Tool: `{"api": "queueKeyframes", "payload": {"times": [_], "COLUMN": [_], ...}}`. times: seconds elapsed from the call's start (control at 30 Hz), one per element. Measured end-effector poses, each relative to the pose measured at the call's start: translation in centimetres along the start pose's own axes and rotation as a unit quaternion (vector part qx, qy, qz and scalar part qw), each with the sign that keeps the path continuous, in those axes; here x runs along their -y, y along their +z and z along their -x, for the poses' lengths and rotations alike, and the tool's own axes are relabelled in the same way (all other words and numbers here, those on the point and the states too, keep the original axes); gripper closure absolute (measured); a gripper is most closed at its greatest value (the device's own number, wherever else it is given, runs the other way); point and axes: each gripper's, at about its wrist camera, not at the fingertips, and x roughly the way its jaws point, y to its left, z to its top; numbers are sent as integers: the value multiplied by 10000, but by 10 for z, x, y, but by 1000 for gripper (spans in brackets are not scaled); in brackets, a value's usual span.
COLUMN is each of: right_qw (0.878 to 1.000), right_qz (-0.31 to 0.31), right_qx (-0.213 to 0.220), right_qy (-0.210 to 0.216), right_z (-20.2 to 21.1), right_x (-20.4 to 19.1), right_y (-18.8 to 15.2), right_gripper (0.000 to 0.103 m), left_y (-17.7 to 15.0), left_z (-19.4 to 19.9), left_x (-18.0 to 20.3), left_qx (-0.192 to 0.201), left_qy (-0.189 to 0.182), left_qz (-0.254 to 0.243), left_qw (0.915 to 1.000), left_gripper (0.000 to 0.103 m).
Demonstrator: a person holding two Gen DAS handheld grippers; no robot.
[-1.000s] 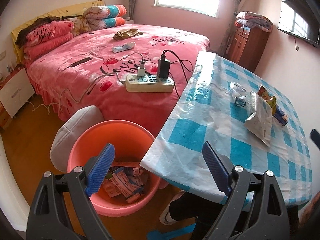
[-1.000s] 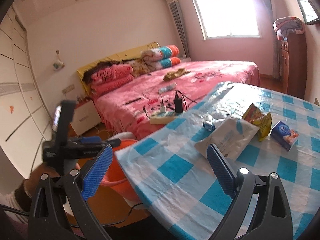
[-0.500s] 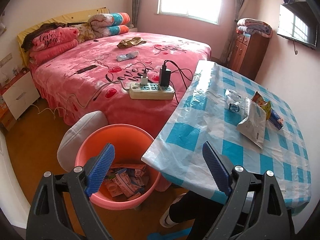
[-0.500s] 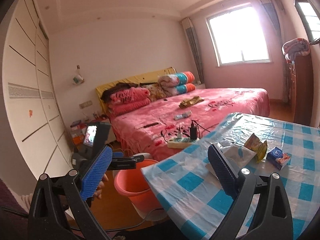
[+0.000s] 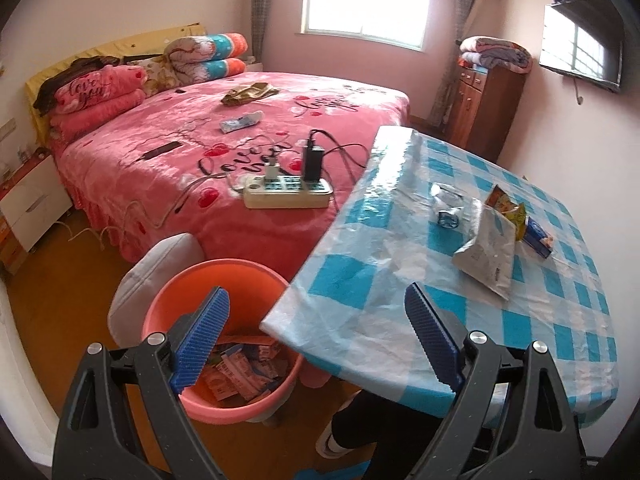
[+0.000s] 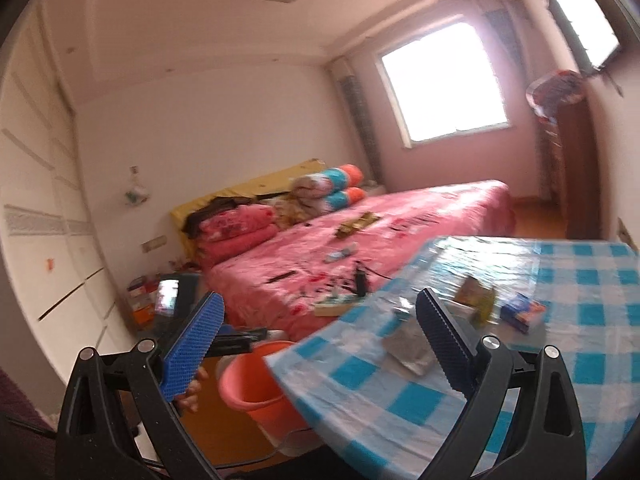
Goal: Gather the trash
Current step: 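Bring both empty tools back over the remaining trash on the table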
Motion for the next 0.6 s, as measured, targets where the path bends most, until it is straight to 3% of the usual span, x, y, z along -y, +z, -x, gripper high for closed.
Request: {"api": "queueKeyframes", "payload": {"times": [0.17, 0.4, 0.6], "right_qw": [9967, 9823, 9688], "right_qz": [-449, -914, -1193], "right_qx": [-152, -391, -598], "right_qy": [-659, -1589, -2091], "right_z": [-9, -15, -19], "right_x": [42, 103, 140], "right_y": [-7, -20, -28], "right_gripper": [7, 7, 7], "left_y": [6, 15, 18], "left_z": [-6, -25, -43], "left_x": [22, 67, 106], "left_qx": [3, -105, -188], "left_qy": [-258, -765, -1089], "left_qz": [-240, -663, -1059], "left_qw": [9994, 9948, 9882], "left_gripper": [13, 13, 13]}}
